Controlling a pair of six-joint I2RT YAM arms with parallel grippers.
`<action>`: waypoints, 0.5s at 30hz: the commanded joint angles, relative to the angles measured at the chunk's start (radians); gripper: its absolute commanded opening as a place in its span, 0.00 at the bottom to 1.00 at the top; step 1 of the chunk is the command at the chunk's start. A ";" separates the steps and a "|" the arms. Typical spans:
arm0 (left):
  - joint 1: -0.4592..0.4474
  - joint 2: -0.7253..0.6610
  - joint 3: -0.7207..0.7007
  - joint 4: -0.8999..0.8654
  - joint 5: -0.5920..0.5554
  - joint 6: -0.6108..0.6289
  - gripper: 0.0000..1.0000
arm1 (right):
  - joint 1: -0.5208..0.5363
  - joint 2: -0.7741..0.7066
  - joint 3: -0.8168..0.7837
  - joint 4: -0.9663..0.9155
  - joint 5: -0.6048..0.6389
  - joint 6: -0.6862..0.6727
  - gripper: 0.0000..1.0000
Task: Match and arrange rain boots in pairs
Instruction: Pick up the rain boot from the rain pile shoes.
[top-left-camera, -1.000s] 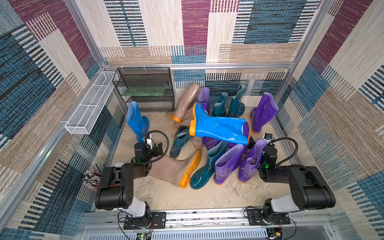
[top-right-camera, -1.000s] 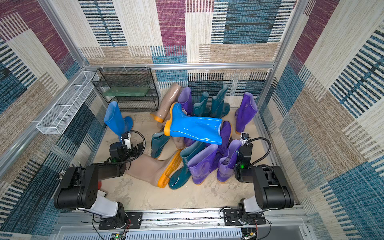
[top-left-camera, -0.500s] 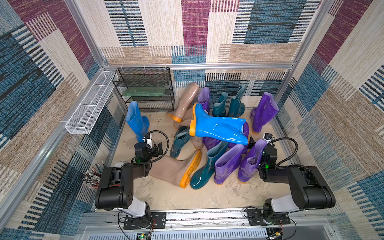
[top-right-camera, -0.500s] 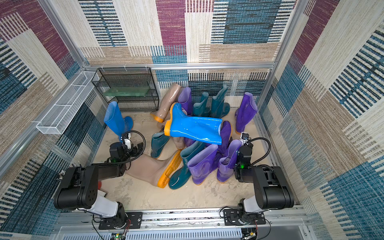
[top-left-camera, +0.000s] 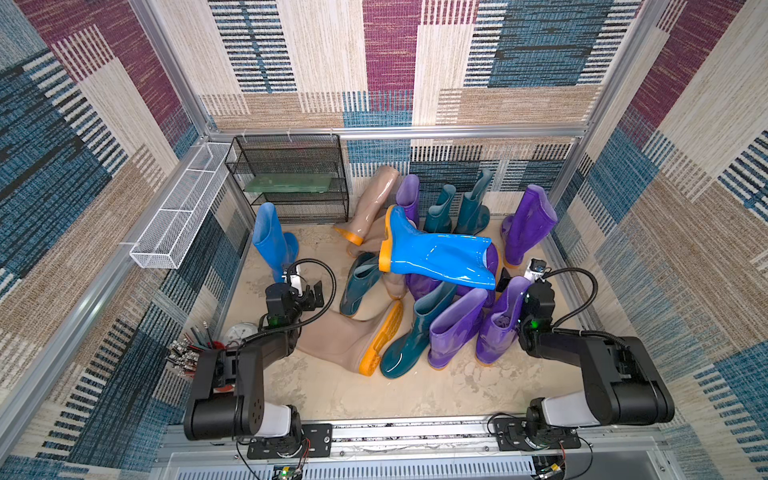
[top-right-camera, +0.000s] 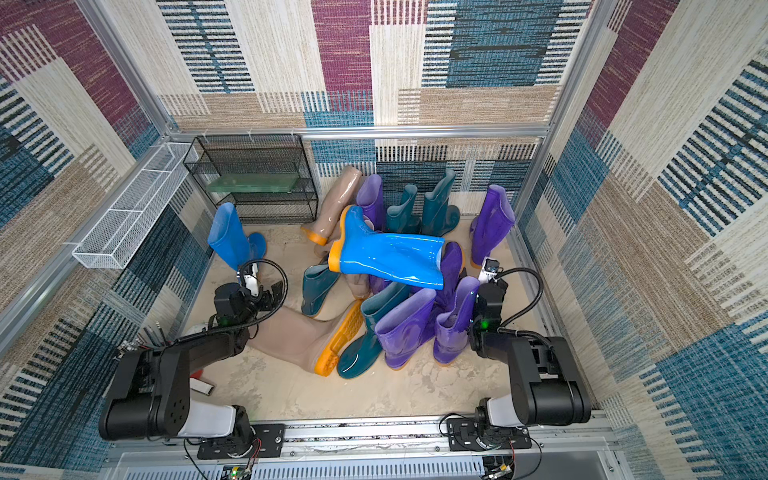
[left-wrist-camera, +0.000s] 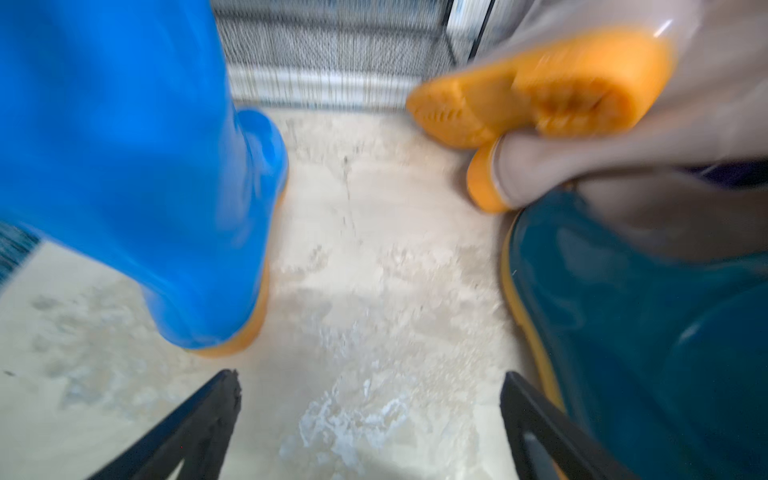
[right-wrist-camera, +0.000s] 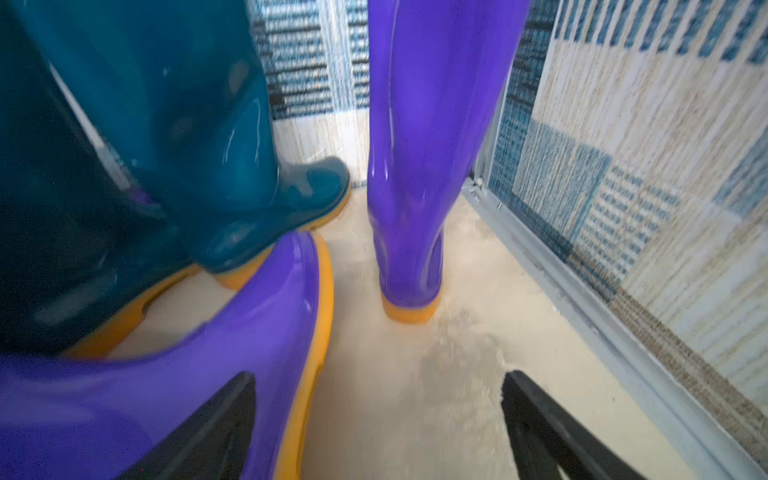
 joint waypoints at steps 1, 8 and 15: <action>-0.001 -0.085 0.017 -0.119 -0.001 0.012 1.00 | -0.023 -0.016 0.097 -0.239 0.065 0.044 0.95; -0.002 -0.263 0.215 -0.438 0.047 -0.044 1.00 | -0.038 -0.132 0.164 -0.403 0.093 0.064 0.95; -0.004 -0.289 0.606 -0.827 0.173 -0.265 1.00 | -0.003 -0.204 0.414 -0.742 0.010 0.079 0.95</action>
